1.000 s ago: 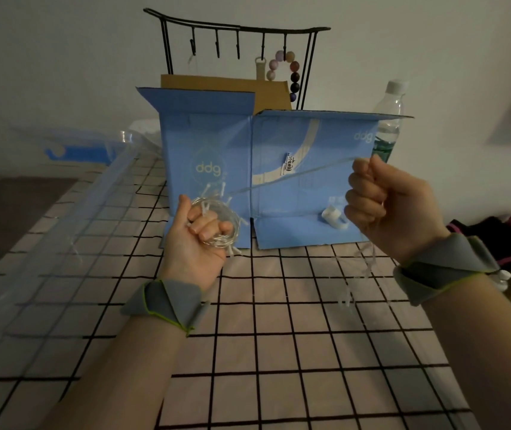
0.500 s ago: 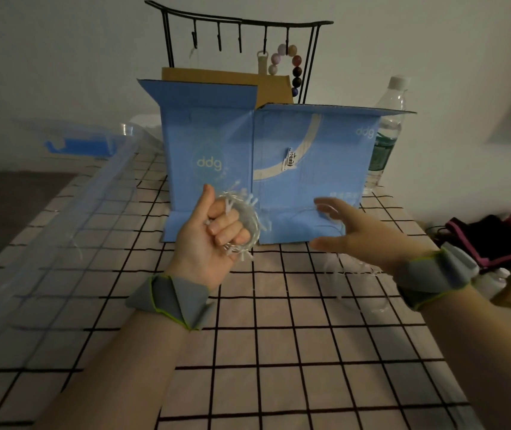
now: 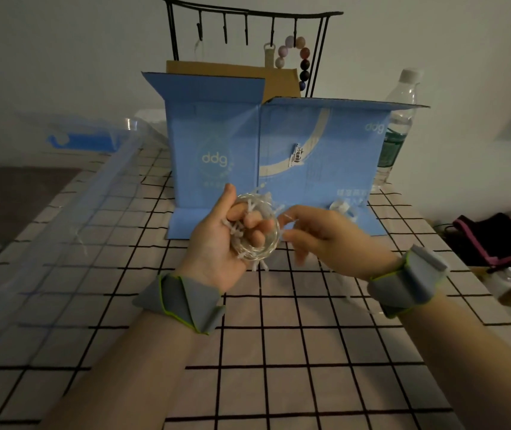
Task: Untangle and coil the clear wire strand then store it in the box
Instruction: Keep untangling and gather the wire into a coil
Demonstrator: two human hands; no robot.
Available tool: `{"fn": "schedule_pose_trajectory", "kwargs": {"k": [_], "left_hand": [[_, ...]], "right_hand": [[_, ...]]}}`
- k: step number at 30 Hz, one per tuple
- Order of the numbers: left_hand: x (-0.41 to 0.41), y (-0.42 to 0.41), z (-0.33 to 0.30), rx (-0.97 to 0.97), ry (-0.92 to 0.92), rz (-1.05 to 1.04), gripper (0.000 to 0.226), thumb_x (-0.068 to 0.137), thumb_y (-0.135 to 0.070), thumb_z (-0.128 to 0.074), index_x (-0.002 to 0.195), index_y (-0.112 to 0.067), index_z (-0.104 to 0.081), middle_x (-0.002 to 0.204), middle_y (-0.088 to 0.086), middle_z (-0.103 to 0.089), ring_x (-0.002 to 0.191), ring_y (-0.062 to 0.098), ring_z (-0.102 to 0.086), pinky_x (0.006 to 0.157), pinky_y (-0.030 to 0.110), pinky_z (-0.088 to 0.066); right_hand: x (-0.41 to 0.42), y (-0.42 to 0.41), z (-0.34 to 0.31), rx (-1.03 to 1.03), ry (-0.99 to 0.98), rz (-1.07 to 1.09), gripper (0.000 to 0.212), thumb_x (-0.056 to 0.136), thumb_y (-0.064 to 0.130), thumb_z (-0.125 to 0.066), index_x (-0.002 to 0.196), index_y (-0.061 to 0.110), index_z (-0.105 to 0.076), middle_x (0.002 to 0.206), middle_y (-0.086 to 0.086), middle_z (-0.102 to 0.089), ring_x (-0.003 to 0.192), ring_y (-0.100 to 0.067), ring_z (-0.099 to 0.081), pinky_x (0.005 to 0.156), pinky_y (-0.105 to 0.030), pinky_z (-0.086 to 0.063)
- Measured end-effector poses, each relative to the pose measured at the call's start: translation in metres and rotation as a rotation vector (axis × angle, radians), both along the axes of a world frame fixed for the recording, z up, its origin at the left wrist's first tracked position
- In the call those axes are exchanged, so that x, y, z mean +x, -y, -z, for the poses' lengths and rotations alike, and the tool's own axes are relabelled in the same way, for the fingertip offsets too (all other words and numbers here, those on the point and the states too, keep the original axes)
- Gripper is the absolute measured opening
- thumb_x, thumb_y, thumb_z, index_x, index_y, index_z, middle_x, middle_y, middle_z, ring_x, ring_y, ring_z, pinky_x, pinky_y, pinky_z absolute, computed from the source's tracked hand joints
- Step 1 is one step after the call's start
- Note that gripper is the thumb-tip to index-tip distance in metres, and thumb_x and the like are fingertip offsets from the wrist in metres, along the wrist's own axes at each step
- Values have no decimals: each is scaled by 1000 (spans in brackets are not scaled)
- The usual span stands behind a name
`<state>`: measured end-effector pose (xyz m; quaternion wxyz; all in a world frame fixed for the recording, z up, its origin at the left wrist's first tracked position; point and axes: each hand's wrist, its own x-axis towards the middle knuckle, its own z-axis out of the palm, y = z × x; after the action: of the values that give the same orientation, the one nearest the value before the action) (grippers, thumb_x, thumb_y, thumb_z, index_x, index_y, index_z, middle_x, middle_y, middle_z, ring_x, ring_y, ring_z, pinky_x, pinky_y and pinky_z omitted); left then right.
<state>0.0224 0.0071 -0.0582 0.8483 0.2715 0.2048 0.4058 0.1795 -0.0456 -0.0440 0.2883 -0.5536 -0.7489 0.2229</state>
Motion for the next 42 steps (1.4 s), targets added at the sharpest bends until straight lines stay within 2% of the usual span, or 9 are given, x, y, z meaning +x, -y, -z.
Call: {"fn": "schedule_pose_trajectory", "kwargs": {"k": [3, 10, 15, 18, 22, 30, 33, 38, 42], "left_hand": [[-2, 0, -2, -7, 25, -28, 54, 94, -44, -34, 50, -16, -48, 48, 0, -56, 31, 3, -45, 30, 8, -28], [-5, 3, -5, 53, 184, 1, 57, 88, -45, -35, 39, -17, -44, 55, 0, -64, 23, 2, -34, 28, 9, -21], [-4, -6, -3, 59, 287, -182, 50, 98, -39, -24, 84, -1, -53, 85, 13, -73, 80, 20, -72, 70, 23, -58], [-2, -8, -2, 117, 182, -307, 42, 100, -35, -22, 79, -8, -47, 83, 11, -73, 88, 21, -70, 84, 31, -54], [4, 0, 2, 386, -212, -429, 35, 100, -32, -24, 88, -16, -52, 71, -2, -73, 82, 9, -69, 82, 23, -51], [8, 12, 7, 753, -641, -380, 20, 99, -25, -31, 93, -30, -50, 89, -3, -69, 56, 1, -58, 59, 18, -49], [7, 14, 6, 715, -707, -319, 27, 99, -28, -32, 103, -19, -57, 94, -12, -66, 54, -6, -54, 55, 11, -46], [5, 17, 7, 754, -746, -196, 31, 100, -25, -32, 82, -18, -57, 52, -6, -61, 41, 10, -51, 43, 22, -41], [6, 26, 1, 721, -640, -43, 47, 98, -36, -25, 77, -10, -58, 51, 1, -64, 33, 14, -41, 37, 18, -32]], "right_hand": [[9, -2, -3, 36, -143, 116, 19, 94, 17, -47, 78, 19, -57, 55, 8, -46, 44, -4, -44, 44, -15, -38], [5, -14, 11, -23, -8, 187, 29, 96, 20, -41, 70, 22, -53, 57, 5, -44, 49, -4, -42, 52, -12, -34], [-4, -6, 29, -96, 417, 157, 29, 99, 28, -34, 98, 13, -59, 84, -7, -62, 77, -22, -56, 75, -29, -46], [-10, 6, 29, -153, 620, 38, 25, 99, 31, -32, 94, 14, -49, 89, -7, -60, 81, -26, -57, 78, -41, -48], [-16, 17, 18, -219, 730, -84, 41, 99, 26, -29, 141, 26, -26, 97, -9, -58, 86, -25, -57, 77, -36, -47], [-18, 13, 5, 136, 401, -165, 27, 95, 31, -42, 113, 21, -59, 93, -3, -69, 80, -21, -64, 73, -39, -51], [-18, 9, 0, 168, 286, -147, 26, 88, 32, -47, 92, 14, -65, 70, 7, -63, 56, -2, -54, 59, -14, -42], [-15, 7, -12, 260, 91, -49, 20, 84, 23, -61, 72, 6, -61, 51, 11, -50, 47, -4, -44, 51, -8, -33], [-10, 4, -13, 239, -94, 63, 23, 82, 25, -64, 71, 6, -61, 55, -4, -59, 49, -14, -51, 49, -17, -39]]}}
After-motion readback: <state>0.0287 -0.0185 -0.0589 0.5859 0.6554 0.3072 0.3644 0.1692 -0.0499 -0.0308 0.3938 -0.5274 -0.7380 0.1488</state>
